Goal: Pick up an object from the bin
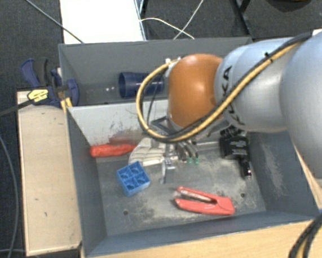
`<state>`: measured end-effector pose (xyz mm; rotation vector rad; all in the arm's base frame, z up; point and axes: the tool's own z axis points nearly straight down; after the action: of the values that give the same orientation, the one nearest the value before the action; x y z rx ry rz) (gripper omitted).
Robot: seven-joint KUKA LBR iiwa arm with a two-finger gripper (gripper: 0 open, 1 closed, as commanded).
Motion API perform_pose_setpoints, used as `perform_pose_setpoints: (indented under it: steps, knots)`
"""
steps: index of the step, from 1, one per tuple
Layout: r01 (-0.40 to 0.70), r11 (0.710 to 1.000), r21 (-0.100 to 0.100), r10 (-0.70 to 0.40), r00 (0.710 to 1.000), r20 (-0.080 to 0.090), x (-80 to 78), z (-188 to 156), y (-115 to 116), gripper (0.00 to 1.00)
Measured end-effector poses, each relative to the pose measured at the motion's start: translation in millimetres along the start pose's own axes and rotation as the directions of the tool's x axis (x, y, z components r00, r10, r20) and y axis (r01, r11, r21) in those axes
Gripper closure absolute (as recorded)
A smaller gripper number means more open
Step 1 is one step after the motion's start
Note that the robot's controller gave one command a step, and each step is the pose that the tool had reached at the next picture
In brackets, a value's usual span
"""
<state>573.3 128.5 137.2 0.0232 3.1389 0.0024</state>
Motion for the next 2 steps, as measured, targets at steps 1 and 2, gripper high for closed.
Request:
perform_pose_setpoints:
  steps: [1,2]
  knots:
    - [0.001,1.000,0.000,-0.001,1.000,0.000,0.0,0,0,0.00]
    - [0.019,1.000,-0.003,-0.019,1.000,0.019,-1.1,39,20,0.00]
